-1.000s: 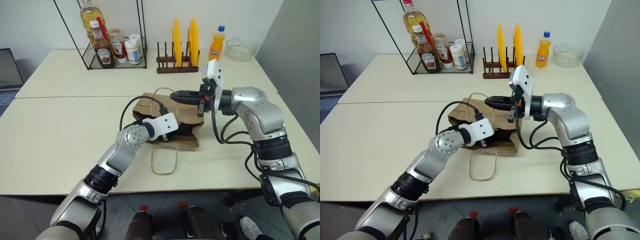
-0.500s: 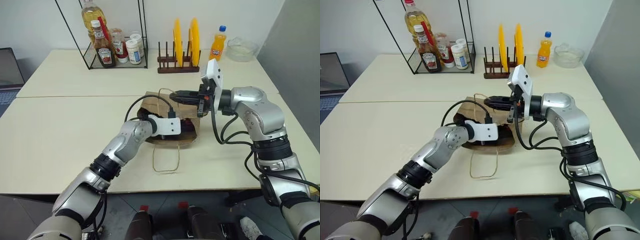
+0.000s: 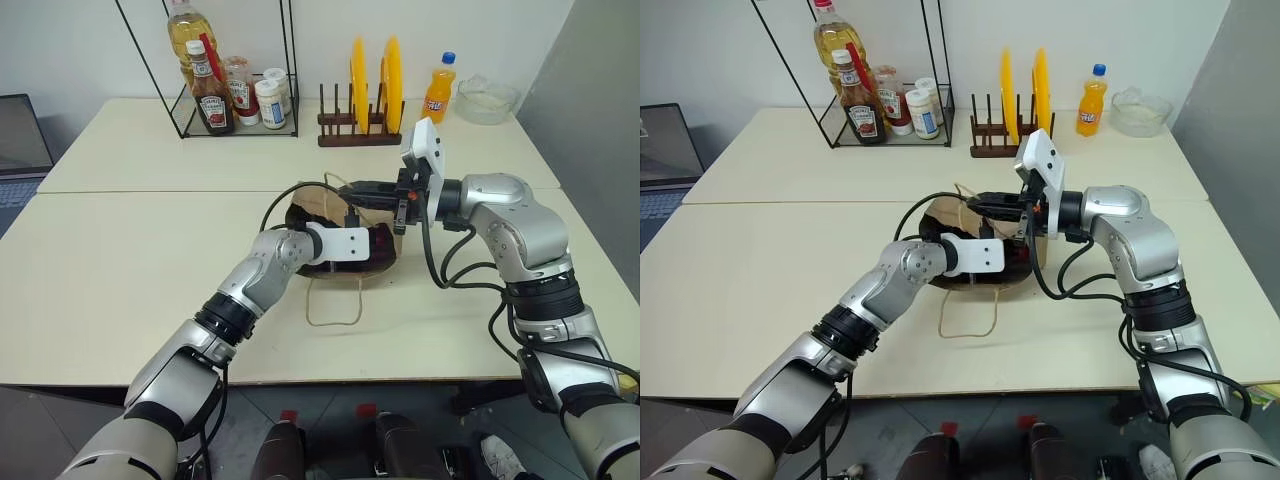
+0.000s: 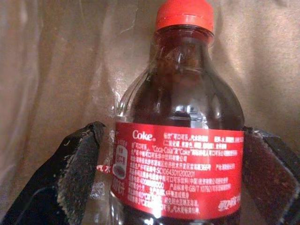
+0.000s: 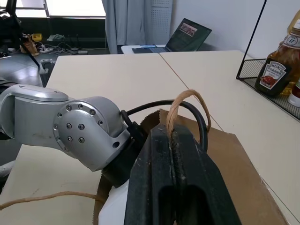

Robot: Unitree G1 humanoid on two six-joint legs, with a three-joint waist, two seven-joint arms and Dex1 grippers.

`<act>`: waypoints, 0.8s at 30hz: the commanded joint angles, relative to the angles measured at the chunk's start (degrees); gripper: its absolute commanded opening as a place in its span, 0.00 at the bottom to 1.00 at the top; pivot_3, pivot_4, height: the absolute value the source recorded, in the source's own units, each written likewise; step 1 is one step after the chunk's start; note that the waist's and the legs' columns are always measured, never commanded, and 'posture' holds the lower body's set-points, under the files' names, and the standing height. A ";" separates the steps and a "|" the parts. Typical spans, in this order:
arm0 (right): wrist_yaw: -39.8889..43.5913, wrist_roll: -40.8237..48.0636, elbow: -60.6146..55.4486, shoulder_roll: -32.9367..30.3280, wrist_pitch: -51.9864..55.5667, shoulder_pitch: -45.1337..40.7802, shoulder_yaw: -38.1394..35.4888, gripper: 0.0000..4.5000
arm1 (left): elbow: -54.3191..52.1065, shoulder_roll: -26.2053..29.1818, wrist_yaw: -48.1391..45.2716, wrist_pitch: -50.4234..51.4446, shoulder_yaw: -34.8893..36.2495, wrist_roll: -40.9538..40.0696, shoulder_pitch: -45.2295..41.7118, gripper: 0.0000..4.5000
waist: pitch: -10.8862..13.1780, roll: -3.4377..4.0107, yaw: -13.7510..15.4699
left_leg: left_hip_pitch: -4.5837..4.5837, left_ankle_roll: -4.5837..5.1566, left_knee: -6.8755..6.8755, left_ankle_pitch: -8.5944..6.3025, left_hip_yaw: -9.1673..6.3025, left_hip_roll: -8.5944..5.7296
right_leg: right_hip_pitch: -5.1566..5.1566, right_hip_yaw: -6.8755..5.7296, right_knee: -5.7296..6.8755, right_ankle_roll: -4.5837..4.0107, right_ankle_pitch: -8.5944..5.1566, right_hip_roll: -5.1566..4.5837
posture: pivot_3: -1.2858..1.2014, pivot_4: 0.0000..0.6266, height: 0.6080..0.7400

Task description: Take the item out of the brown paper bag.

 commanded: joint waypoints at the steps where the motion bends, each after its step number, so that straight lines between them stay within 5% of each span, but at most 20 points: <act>1: -0.55 0.94 -1.85 -0.44 -0.87 -1.72 -1.92 0.00 | 0.43 -0.07 -0.07 -1.04 0.49 0.54 -0.52 0.72 | 0.00 0.00 0.00 | 0.00 0.00 0.00 0.00 0.00 0.00 | 0.00 0.00 0.00 0.00 0.00 0.00 | 0.52 0.24 1.00; 10: -0.87 0.69 -1.46 -0.68 -1.34 -1.64 -1.88 0.00 | -0.24 -0.74 -0.72 -1.15 2.54 -1.56 0.04 0.72 | 0.00 0.00 0.00 | 0.01 0.00 0.00 0.00 0.00 0.00 | 0.00 0.00 0.00 0.00 0.00 0.00 | 0.52 0.24 1.00; 24: -1.22 -3.05 6.11 -1.72 -7.95 -2.82 -1.81 0.00 | -25.94 9.47 -21.78 -2.06 14.23 -27.14 12.39 0.72 | 0.01 0.01 -0.06 | 0.00 -0.01 -0.02 0.00 0.01 0.10 | -0.02 -0.01 0.01 -0.01 0.00 0.01 | 0.52 0.24 1.00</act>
